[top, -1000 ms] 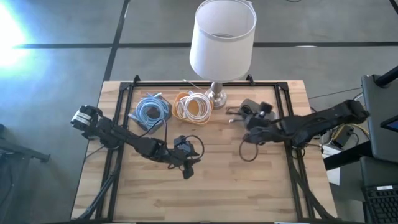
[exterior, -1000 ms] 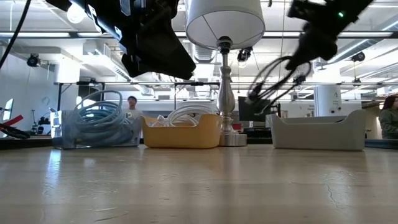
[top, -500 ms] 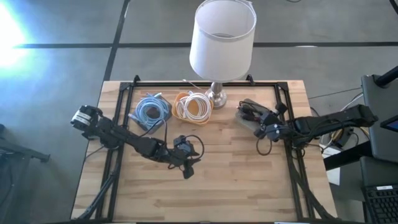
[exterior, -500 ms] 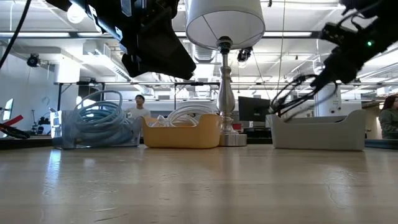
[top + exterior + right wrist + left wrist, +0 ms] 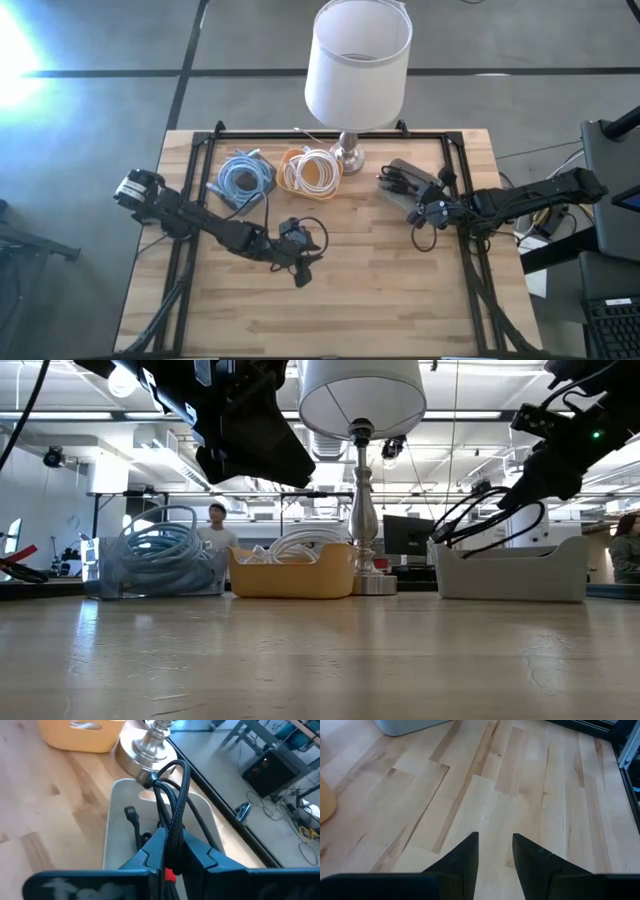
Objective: Sort HDMI cables
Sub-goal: Put the black HDMI cable into the gray bin
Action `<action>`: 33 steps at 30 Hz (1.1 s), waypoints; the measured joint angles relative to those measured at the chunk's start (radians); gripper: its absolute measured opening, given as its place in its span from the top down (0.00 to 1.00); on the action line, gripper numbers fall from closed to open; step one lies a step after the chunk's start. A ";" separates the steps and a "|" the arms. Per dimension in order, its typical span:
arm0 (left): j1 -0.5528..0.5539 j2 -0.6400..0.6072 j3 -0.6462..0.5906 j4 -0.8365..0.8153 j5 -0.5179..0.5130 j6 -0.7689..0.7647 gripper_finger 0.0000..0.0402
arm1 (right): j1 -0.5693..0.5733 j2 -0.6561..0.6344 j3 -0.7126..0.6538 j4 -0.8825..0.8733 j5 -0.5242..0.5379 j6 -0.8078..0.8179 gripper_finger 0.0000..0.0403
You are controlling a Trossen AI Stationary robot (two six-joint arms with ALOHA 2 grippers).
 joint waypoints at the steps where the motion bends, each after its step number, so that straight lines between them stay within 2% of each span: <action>1: 0.000 0.000 0.000 0.000 0.000 0.000 0.70 | 0.000 0.000 0.000 0.000 0.002 0.000 0.91; 10: 0.000 0.000 0.000 0.000 0.001 0.000 0.70 | 0.000 0.001 0.011 0.004 0.112 -0.069 0.91; 16: 0.000 0.000 0.000 0.000 0.001 0.000 0.70 | 0.000 -0.001 0.037 0.001 0.105 0.097 0.91; 23: 0.000 0.000 0.000 0.000 0.001 0.000 0.70 | 0.000 -0.001 0.049 -0.011 0.105 0.116 0.90; 33: 0.000 0.000 0.000 0.000 0.001 0.000 0.70 | 0.000 0.000 0.049 -0.010 0.074 0.268 0.90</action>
